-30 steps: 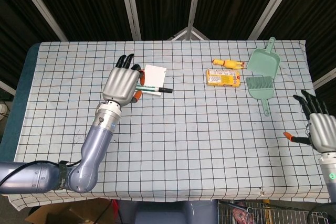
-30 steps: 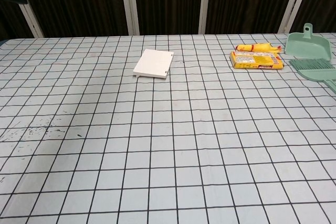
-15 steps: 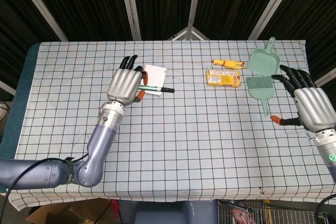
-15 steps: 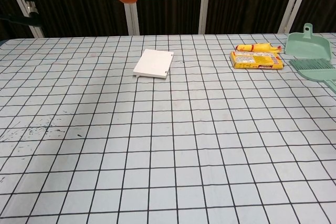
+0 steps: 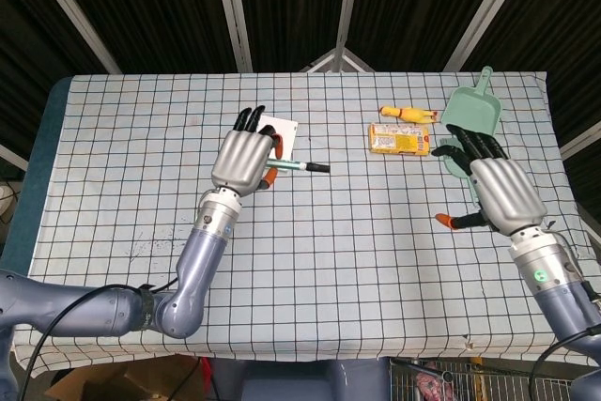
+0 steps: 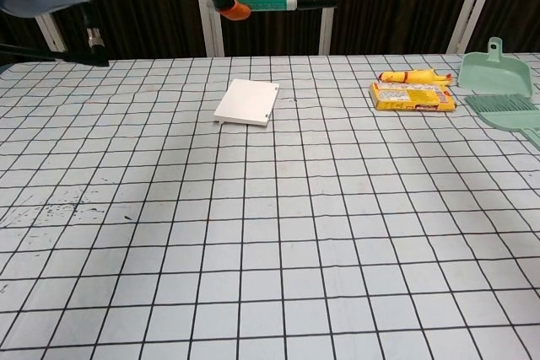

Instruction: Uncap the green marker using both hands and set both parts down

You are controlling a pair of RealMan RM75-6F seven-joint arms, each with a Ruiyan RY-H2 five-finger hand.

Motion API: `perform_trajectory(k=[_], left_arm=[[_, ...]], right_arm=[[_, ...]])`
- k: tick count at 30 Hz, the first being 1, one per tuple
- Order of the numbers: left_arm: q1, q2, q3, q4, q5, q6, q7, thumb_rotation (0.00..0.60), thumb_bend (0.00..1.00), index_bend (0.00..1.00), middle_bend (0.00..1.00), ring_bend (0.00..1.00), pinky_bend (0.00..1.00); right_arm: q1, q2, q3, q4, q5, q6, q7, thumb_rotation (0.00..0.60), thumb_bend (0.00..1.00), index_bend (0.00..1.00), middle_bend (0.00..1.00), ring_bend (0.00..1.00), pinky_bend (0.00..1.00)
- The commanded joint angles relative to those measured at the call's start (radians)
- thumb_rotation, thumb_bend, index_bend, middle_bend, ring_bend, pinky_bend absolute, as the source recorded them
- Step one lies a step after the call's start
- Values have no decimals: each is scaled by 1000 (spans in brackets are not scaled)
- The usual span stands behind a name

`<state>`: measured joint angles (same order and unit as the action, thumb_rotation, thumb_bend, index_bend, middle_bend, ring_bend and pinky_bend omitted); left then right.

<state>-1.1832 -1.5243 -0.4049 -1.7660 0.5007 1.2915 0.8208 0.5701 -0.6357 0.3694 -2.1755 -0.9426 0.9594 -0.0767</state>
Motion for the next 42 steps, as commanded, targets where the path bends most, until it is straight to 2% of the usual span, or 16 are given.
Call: perform_trajectory(k=[1, 8, 22, 34, 42], left_arm=[[-6, -17, 0, 11, 1, 9, -1, 600, 549, 661, 324, 0, 0], [-3, -48, -2, 52, 20, 5, -34, 600, 548, 661, 325, 0, 0], [-11, -123, 7, 135, 62, -17, -72, 600, 548, 665, 328, 0, 0], [-31, -184, -11, 170, 74, -12, -66, 600, 548, 668, 328, 0, 0], [-47, -225, -33, 181, 67, 5, -52, 600, 549, 668, 327, 0, 0]], right_arm=[[75, -80, -11, 8, 107, 30, -110, 600, 68, 269, 0, 0, 0], [135, -157, -32, 36, 207, 57, -195, 600, 86, 291, 0, 0, 0], [231, -271, -50, 25, 302, 145, -340, 600, 172, 391, 12, 8, 0], [306, -369, -49, 38, 419, 239, -440, 600, 195, 484, 47, 51, 28], [336, -425, -45, 48, 468, 296, -482, 600, 235, 502, 57, 63, 36]])
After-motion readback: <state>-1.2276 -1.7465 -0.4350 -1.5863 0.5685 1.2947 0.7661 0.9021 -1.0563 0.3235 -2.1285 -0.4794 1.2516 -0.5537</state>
